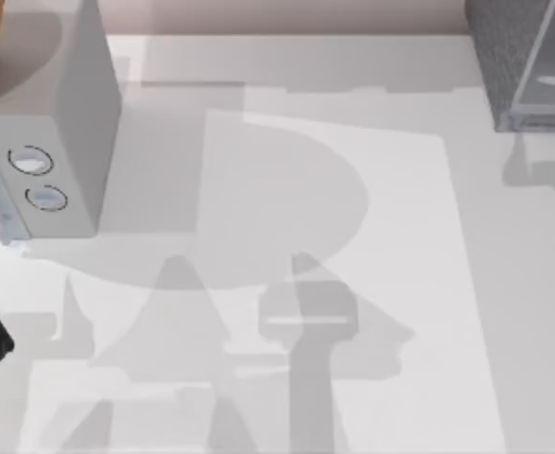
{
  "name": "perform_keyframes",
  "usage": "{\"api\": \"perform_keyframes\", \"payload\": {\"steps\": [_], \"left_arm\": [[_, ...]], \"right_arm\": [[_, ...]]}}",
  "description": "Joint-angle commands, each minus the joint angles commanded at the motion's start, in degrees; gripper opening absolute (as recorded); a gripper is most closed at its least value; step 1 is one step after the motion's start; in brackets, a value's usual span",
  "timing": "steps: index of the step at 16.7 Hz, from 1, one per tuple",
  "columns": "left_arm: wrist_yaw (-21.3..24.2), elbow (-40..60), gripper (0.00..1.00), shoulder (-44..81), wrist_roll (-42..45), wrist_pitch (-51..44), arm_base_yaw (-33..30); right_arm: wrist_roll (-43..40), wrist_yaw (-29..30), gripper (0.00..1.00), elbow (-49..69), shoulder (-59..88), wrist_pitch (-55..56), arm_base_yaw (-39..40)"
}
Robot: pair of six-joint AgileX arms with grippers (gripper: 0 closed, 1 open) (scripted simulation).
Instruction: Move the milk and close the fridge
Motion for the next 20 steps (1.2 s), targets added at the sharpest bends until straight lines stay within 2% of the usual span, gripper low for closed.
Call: {"api": "perform_keyframes", "payload": {"steps": [6, 10, 14, 20], "left_arm": [[0.0, 0.0, 1.0, 0.0, 0.0, 0.0, 0.0], [0.0, 0.0, 1.0, 0.0, 0.0, 0.0, 0.0], [0.0, 0.0, 1.0, 0.0, 0.0, 0.0, 0.0], [0.0, 0.0, 1.0, 0.0, 0.0, 0.0, 0.0]], "right_arm": [[-0.1, 3.7, 1.0, -20.8, -35.4, -16.5, 2.5], [0.3, 5.4, 1.0, -32.8, -52.3, -26.2, 4.3], [0.7, 6.1, 1.0, -39.6, -60.8, -31.8, 5.4], [0.7, 6.1, 1.0, -40.1, -61.3, -32.1, 5.3]]}}
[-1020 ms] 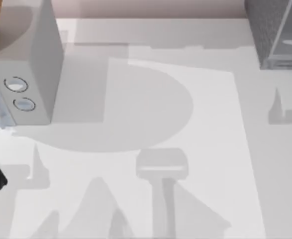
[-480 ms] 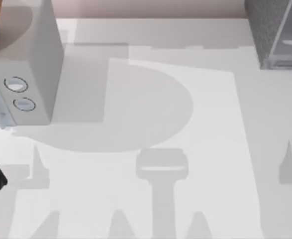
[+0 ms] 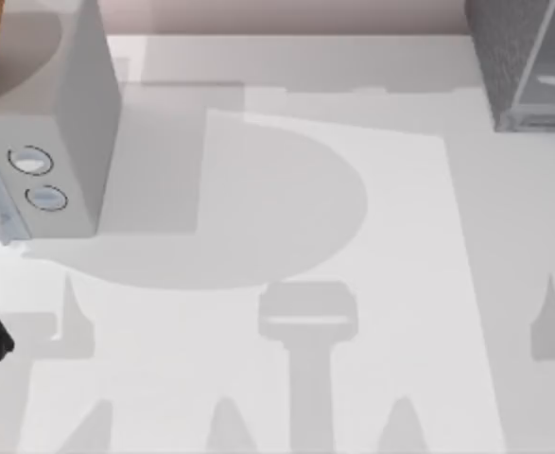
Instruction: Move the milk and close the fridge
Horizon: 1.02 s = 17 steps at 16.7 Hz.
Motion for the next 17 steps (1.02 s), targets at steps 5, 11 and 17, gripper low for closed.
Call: {"api": "perform_keyframes", "payload": {"steps": [5, 11, 17], "left_arm": [[0.0, 0.0, 1.0, 0.0, 0.0, 0.0, 0.0], [0.0, 0.0, 1.0, 0.0, 0.0, 0.0, 0.0], [0.0, 0.0, 1.0, 0.0, 0.0, 0.0, 0.0]], "right_arm": [[0.0, -0.1, 1.0, 4.4, -5.2, -6.2, 0.2], [-0.4, 0.1, 1.0, 17.5, -21.1, -33.3, 0.1], [-0.6, 0.4, 1.0, 30.5, -37.2, -67.8, 0.1]]}}
